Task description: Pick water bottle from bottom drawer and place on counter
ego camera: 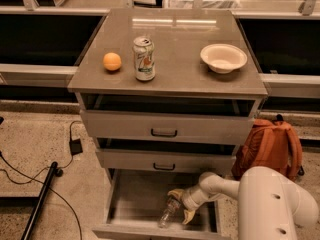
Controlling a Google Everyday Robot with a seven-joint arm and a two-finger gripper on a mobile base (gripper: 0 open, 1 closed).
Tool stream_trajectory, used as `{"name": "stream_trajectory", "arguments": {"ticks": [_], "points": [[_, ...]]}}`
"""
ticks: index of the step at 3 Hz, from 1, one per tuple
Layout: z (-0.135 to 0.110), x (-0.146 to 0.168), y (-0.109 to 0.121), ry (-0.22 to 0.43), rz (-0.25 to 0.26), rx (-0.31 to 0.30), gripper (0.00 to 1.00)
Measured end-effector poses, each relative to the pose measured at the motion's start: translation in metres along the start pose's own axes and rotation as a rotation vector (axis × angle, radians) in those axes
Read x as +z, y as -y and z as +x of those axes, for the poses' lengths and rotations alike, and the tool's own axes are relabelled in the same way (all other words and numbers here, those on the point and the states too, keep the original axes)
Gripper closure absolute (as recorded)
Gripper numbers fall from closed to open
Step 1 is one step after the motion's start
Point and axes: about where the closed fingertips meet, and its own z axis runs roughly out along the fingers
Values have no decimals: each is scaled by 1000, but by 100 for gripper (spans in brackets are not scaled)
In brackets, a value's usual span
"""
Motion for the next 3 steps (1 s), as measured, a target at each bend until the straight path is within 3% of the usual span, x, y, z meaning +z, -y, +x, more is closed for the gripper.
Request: {"name": "stream_trajectory", "arguments": {"ticks": [2, 3], "points": [[-9, 33, -5, 28, -52, -25, 20], [-9, 43, -8, 38, -68, -22, 31]]}}
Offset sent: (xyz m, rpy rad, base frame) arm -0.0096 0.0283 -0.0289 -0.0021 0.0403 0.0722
